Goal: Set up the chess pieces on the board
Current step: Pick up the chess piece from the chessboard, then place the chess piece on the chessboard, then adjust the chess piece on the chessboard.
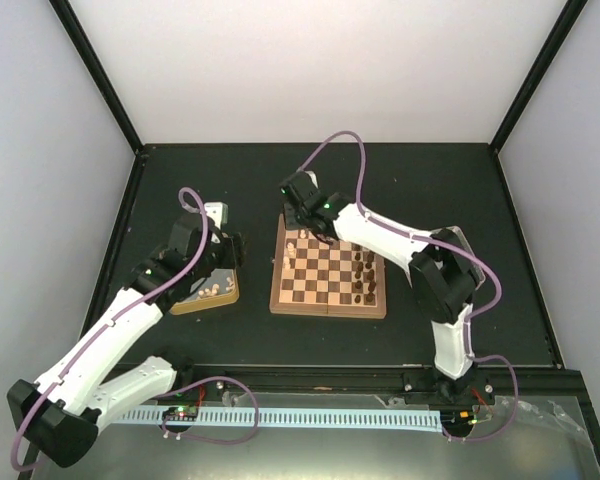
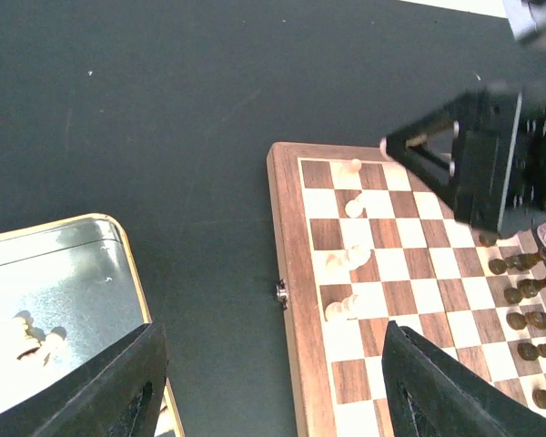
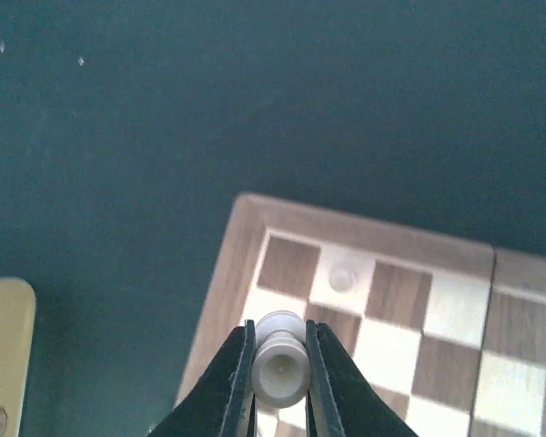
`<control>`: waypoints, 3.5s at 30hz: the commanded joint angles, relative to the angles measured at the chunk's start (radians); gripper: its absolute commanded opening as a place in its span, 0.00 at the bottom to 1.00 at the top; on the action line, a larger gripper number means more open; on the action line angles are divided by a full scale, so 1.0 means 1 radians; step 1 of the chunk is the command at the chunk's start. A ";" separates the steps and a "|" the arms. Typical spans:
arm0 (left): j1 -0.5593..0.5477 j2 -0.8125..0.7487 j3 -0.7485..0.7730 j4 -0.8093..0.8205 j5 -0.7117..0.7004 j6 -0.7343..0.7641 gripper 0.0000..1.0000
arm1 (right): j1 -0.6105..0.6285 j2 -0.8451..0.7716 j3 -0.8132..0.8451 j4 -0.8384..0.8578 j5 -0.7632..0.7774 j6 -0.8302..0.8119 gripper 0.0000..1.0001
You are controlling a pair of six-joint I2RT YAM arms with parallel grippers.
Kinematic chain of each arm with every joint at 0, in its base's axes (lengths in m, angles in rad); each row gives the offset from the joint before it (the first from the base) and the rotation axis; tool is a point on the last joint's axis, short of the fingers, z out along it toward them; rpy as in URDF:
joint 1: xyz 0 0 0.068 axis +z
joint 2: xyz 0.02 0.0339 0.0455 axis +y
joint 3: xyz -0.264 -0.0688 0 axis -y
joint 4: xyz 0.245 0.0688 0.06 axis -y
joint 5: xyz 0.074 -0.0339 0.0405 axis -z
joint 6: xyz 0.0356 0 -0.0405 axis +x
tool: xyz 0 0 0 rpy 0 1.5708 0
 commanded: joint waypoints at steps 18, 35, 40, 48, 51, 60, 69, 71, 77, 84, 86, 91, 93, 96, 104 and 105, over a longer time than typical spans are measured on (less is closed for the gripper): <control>0.019 0.039 0.030 -0.033 -0.151 -0.014 0.66 | -0.031 0.389 0.454 -0.265 -0.070 -0.134 0.09; 0.021 0.011 0.011 -0.025 -0.161 -0.021 0.67 | -0.041 0.452 0.502 -0.302 -0.036 -0.102 0.12; 0.021 0.011 0.010 -0.024 -0.160 -0.019 0.67 | -0.042 0.475 0.521 -0.317 -0.027 -0.097 0.14; 0.023 0.015 0.009 -0.020 -0.155 -0.020 0.67 | -0.041 0.416 0.521 -0.314 -0.038 -0.090 0.31; 0.029 0.014 0.008 -0.017 -0.146 -0.020 0.68 | -0.041 0.370 0.522 -0.292 -0.066 -0.088 0.34; 0.049 0.021 -0.009 -0.008 -0.063 -0.016 0.76 | -0.041 0.123 0.338 -0.228 -0.054 -0.041 0.40; 0.041 0.159 -0.089 0.126 0.438 0.053 0.71 | -0.041 -0.268 -0.188 -0.048 -0.082 0.061 0.41; 0.028 0.211 -0.098 0.179 0.520 0.045 0.70 | -0.042 -0.330 -0.283 -0.011 -0.087 0.080 0.41; -0.029 0.370 -0.082 0.295 0.532 -0.011 0.70 | -0.042 -0.460 -0.460 0.049 -0.093 0.101 0.41; -0.052 0.585 -0.027 0.332 0.456 -0.046 0.68 | -0.044 -0.567 -0.550 0.071 -0.054 0.075 0.41; -0.056 0.615 -0.018 0.353 0.447 -0.051 0.66 | -0.046 -0.591 -0.566 0.069 -0.036 0.068 0.41; -0.059 0.680 0.010 0.379 0.409 -0.049 0.62 | -0.057 -0.632 -0.601 0.076 -0.030 0.063 0.41; -0.058 0.703 0.027 0.375 0.400 -0.044 0.58 | -0.058 -0.639 -0.607 0.076 -0.029 0.062 0.41; -0.059 0.721 0.043 0.365 0.385 -0.043 0.51 | -0.060 -0.644 -0.613 0.075 -0.024 0.062 0.41; -0.059 0.733 0.062 0.345 0.363 -0.037 0.36 | -0.063 -0.640 -0.607 0.077 -0.027 0.060 0.41; -0.060 0.737 0.065 0.343 0.365 -0.038 0.33 | -0.063 -0.639 -0.605 0.077 -0.027 0.059 0.41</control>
